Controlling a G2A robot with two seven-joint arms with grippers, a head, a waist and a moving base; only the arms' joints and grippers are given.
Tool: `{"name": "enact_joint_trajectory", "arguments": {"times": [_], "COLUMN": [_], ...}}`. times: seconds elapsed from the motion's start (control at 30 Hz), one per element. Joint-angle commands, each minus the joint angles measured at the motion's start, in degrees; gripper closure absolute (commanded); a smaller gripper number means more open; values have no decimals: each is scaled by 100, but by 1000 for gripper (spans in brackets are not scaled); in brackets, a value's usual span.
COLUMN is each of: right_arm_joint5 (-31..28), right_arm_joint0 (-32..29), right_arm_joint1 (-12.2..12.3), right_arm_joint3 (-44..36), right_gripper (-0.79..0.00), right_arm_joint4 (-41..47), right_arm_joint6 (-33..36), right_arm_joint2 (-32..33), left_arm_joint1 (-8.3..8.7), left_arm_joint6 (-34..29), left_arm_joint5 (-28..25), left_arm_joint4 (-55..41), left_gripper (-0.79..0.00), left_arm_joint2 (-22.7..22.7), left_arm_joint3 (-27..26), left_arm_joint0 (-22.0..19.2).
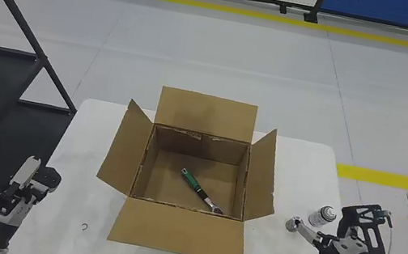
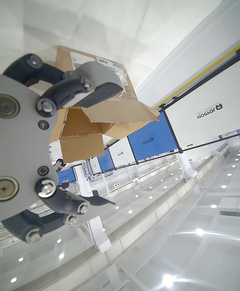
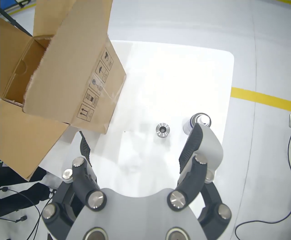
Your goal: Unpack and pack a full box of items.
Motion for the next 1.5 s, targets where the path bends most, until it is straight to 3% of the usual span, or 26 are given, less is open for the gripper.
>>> {"name": "enact_joint_trajectory", "arguments": {"times": [0.0, 0.37, 0.47, 0.67, 0.93, 1.3, 1.47], "right_arm_joint5": [-20, -22, -142, -372, -189, -6, 86], "right_arm_joint0": [8, 5, 62, 771, 1753, 2534, 2672], "right_arm_joint1": [19, 19, 47, 129, 182, 251, 271], "right_arm_joint3": [-22, -25, 96, 992, 2377, 3614, 3835], "right_gripper": [-785, -785, -785, -785, -785, -785, -739], "right_arm_joint4": [-66, -67, -384, -740, -746, -718, -723], "right_arm_joint6": [100, 66, 81, 717, 1299, 1472, 1354], "right_arm_joint2": [0, -11, -267, -836, -1328, -1585, -1711], "left_arm_joint1": [0, 0, 0, 0, 0, 0, 0], "left_arm_joint6": [0, 0, 0, 0, 0, 0, 0], "left_arm_joint5": [0, 0, 0, 0, 0, 0, 0], "left_arm_joint4": [0, 0, 0, 0, 0, 0, 0], "left_gripper": [-785, -785, -785, -785, -785, -785, -785], "left_arm_joint2": [0, 0, 0, 0, 0, 0, 0], "left_arm_joint3": [0, 0, 0, 0, 0, 0, 0], "left_arm_joint0": [0, 0, 0, 0, 0, 0, 0]}}
